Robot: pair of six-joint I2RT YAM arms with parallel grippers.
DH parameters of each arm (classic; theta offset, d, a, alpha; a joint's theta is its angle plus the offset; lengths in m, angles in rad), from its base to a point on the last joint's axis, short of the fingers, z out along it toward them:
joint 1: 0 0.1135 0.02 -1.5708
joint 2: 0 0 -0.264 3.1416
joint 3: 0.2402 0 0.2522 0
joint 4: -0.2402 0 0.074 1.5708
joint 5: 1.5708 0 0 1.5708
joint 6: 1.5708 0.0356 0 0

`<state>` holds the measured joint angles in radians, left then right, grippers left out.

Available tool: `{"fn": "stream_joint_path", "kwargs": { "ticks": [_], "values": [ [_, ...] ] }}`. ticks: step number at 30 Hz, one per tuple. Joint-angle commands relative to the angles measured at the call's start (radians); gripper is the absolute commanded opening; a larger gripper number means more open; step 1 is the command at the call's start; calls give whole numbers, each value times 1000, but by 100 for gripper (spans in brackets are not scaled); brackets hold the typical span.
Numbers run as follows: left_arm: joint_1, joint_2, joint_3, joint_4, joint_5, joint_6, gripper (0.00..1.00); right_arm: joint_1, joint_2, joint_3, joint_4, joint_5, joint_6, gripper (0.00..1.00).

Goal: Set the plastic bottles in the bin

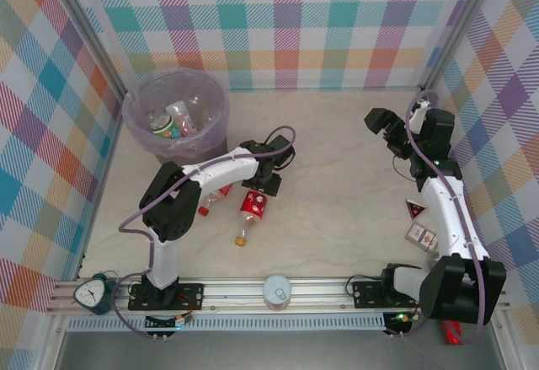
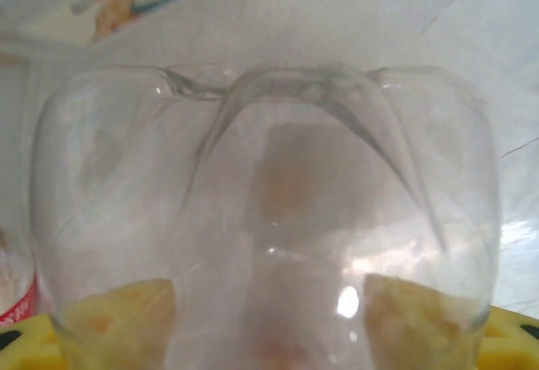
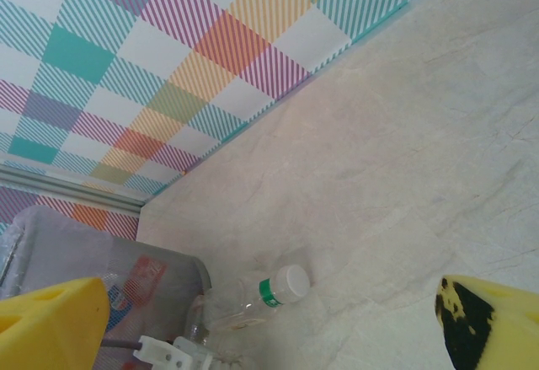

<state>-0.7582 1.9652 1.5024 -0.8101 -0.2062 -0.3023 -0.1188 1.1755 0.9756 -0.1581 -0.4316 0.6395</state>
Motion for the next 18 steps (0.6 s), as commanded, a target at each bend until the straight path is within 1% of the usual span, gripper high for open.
{"fn": "stream_joint_path", "kwargs": {
  "ticks": [1,6,11,14,18],
  "values": [
    [-8,-85,73,-35,19,-4,58,-8,-15,-11,10,-19,-3,99],
    [-10,-185,157,-8,50,20,54,-8,-42,-20,4,-13,2,99],
    [7,-266,258,22,26,45,47,-7,-44,-23,2,-5,0,99],
    [32,-326,284,94,15,64,44,-8,-39,-21,8,-12,0,99],
    [83,-418,278,250,-6,93,38,-8,-40,-20,7,-12,0,99]
  ]
}}
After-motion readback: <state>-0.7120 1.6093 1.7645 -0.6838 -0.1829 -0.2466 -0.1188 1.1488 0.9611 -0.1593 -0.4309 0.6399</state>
